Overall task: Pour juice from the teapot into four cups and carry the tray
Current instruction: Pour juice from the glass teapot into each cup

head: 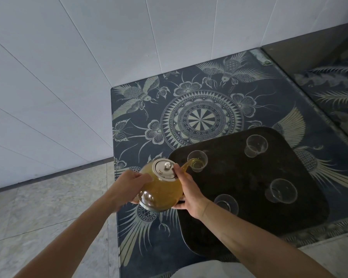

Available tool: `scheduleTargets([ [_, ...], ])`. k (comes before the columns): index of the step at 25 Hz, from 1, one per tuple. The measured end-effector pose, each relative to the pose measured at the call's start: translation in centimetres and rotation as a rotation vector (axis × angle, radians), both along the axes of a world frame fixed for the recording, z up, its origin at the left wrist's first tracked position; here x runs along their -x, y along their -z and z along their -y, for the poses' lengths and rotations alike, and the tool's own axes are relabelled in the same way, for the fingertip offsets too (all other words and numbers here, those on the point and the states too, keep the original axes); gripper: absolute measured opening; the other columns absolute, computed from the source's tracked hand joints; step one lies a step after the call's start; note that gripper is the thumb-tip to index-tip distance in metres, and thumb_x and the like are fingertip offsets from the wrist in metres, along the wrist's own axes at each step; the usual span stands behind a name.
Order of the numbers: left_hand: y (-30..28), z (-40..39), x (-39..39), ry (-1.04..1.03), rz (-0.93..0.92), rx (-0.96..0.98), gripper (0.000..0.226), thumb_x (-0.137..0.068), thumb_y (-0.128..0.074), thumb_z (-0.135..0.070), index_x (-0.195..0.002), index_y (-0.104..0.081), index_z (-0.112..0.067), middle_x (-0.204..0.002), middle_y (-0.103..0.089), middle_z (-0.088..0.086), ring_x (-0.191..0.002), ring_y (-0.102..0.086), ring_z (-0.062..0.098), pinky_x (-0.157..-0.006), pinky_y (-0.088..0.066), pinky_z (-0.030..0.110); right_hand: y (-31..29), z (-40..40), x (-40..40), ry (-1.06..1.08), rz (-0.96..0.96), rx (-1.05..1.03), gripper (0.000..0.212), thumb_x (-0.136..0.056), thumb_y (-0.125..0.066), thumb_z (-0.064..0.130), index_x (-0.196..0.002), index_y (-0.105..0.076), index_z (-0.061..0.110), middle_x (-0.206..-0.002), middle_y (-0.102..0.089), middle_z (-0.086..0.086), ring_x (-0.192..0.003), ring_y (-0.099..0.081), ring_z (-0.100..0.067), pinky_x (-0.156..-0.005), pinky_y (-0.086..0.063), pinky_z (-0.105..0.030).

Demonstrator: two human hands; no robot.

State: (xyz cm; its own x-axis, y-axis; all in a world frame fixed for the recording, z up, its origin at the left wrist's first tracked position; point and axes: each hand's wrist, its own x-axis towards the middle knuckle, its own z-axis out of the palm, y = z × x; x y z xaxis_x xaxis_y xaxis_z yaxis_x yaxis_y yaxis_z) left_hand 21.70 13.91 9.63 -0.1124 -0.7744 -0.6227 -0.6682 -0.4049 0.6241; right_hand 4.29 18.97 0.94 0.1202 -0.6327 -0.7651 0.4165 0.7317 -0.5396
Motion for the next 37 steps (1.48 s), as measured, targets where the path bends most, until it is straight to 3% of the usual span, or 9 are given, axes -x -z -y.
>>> scheduleTargets([
  [12, -0.7, 0.7, -0.4, 0.031, 0.029, -0.003, 0.035, -0.09, -0.062, -0.028, -0.087, -0.071, 0.006, -0.07, -0.059, 0.011, -0.061, -0.055, 0.024, -0.063, -0.055, 0.034, -0.6, -0.3, -0.5, 0.003, 0.016, 0.015, 0.113, -0.048, -0.068, 0.089, -0.143, -0.042, 0.034, -0.139, -0.055, -0.006, -0.126, -0.054, -0.037, -0.101, -0.049, -0.064],
  [20, -1.4, 0.5, -0.7, 0.051, 0.079, 0.009, 0.035, -0.091, -0.062, -0.028, -0.089, -0.071, 0.006, -0.071, -0.059, 0.013, -0.06, -0.054, 0.024, -0.066, -0.054, 0.036, -0.9, -0.5, -1.0, -0.006, 0.041, 0.002, 0.101, -0.059, -0.065, 0.086, -0.143, -0.044, 0.034, -0.142, -0.053, -0.008, -0.127, -0.054, -0.039, -0.103, -0.048, -0.064],
  [37, -2.6, 0.6, -1.4, 0.074, 0.103, 0.005, 0.036, -0.091, -0.063, -0.028, -0.086, -0.071, 0.006, -0.064, -0.05, 0.01, -0.044, -0.045, 0.014, -0.05, -0.047, 0.025, -1.4, -0.7, -1.9, -0.025, 0.059, -0.003, 0.098, -0.062, -0.061, 0.084, -0.143, -0.045, 0.03, -0.142, -0.055, -0.01, -0.125, -0.056, -0.04, -0.104, -0.049, -0.062],
])
